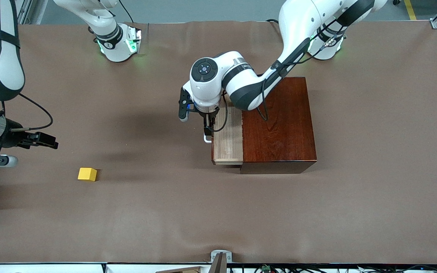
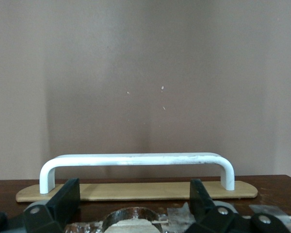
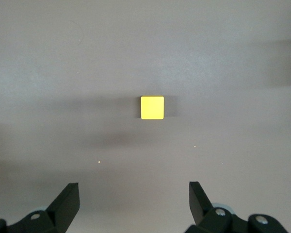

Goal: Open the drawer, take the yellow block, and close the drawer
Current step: 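Push the drawer shut into the cabinet with the left gripper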

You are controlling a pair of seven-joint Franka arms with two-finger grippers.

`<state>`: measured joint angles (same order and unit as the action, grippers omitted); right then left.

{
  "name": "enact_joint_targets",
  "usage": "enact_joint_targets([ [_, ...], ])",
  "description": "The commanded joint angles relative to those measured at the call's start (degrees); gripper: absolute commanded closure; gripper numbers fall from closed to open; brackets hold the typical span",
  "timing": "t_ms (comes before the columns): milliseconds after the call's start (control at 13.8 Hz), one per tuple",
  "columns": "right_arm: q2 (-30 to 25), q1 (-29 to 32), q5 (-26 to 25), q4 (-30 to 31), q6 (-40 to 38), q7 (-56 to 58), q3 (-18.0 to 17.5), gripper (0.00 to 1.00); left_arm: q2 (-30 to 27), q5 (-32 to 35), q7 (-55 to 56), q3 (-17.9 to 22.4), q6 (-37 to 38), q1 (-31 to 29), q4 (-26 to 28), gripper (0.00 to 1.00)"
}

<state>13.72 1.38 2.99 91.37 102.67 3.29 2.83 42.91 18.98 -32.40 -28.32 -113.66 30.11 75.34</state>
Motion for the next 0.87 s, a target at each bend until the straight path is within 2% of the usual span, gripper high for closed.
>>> enact_joint_targets([
  [0, -3.3, 0.2, -0.8, 2.1, -1.2, -0.2, -0.5, 0.00, -1.8, 2.5, 0.4, 0.0, 6.4, -0.3, 1.3, 0.00],
  [362, -6.4, 0.2, -0.8, 1.2, -5.1, -0.7, -0.5, 0.00, -2.9, 2.6, -1.5, 0.1, 10.6, -1.3, 1.3, 0.00],
  [579, -8.5, 0.3, -0.7, -0.2, -8.0, -0.9, -0.5, 0.00, -3.4, 5.4, -2.0, 0.1, 12.9, -1.2, 1.2, 0.00],
  [796, -8.7, 0.2, -0.9, -1.5, -9.1, -0.8, -0.6, 0.00, -3.6, 5.5, -2.6, 0.1, 13.2, -1.2, 1.4, 0.00],
])
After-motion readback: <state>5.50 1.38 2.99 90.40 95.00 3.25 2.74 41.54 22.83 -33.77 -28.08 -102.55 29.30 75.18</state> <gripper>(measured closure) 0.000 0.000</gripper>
